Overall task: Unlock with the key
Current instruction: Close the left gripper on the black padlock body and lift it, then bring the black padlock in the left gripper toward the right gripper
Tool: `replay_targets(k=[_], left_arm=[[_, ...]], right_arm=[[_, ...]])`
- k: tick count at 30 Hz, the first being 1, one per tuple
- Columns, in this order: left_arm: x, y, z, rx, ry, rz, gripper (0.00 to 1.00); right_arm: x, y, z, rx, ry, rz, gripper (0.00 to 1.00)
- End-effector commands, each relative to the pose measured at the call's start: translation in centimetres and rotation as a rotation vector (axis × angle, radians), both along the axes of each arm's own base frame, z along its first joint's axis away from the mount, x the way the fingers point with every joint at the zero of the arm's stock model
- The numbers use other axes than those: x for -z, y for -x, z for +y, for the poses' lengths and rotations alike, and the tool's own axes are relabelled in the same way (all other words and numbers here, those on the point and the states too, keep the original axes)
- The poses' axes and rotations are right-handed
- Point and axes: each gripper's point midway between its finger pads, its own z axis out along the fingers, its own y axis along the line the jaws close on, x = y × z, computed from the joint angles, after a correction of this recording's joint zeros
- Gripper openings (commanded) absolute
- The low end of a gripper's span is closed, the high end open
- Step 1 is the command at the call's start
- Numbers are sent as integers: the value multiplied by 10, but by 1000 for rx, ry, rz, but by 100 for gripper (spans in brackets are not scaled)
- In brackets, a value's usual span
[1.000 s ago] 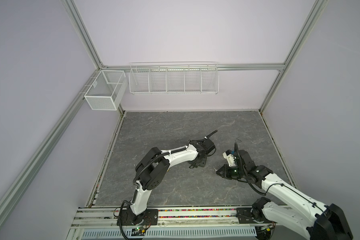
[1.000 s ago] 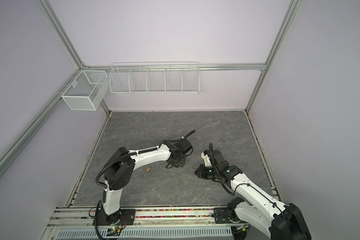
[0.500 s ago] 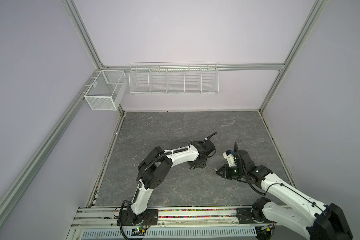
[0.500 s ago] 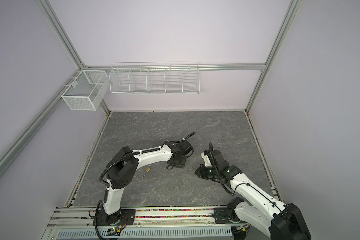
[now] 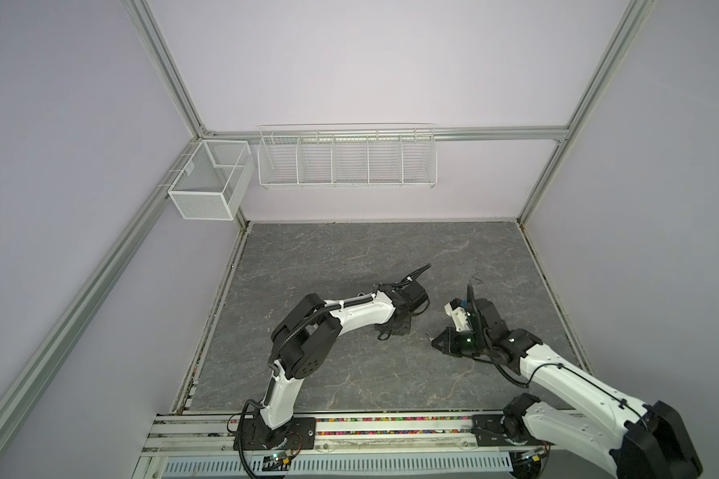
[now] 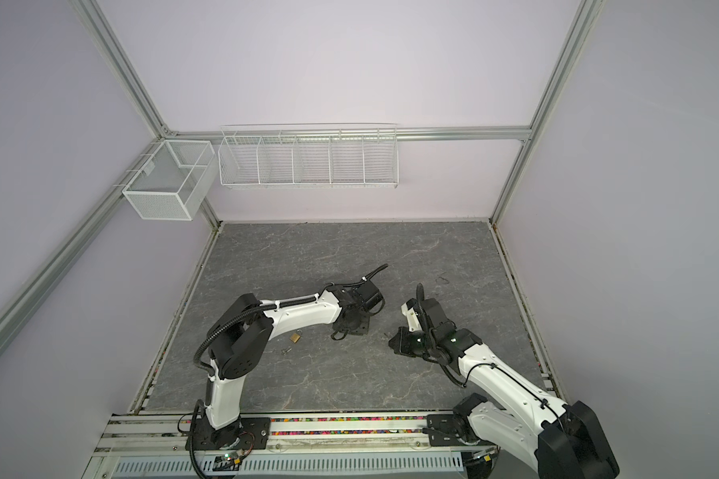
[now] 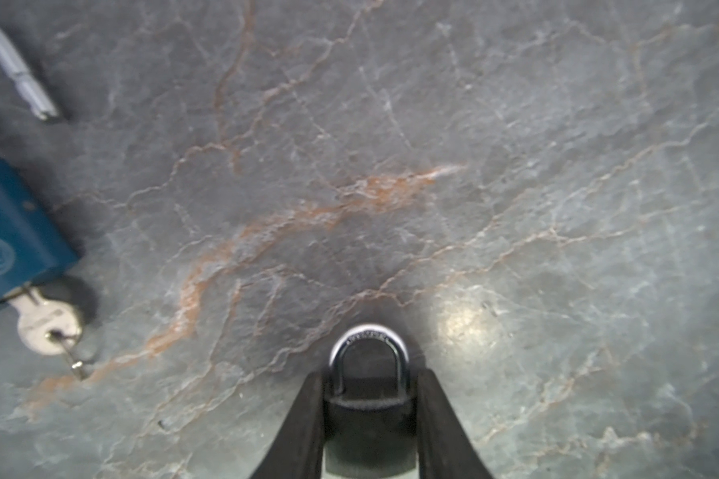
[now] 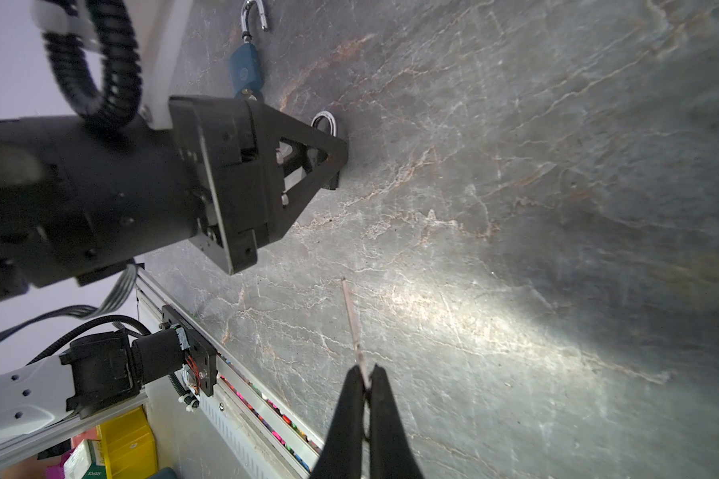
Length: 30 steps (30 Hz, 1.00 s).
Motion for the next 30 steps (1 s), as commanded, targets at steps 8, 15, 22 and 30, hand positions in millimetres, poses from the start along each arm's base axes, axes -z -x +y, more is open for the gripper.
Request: replay_targets(k=[8, 15, 22, 30], left_arm=[[-59, -4, -2, -206, 246, -102, 3], [-85, -2, 6, -363, 419, -118, 1], [-107, 2, 23, -541, 610, -128, 0], [-109, 5, 38, -648, 784, -144, 0]], right_arm=[[-25, -5, 10, -18, -8, -113, 6], [-46, -4, 26, -7, 34, -239, 6], [-55, -3, 41, 47, 38, -311, 6], [-57, 2, 72, 34, 38, -334, 6]])
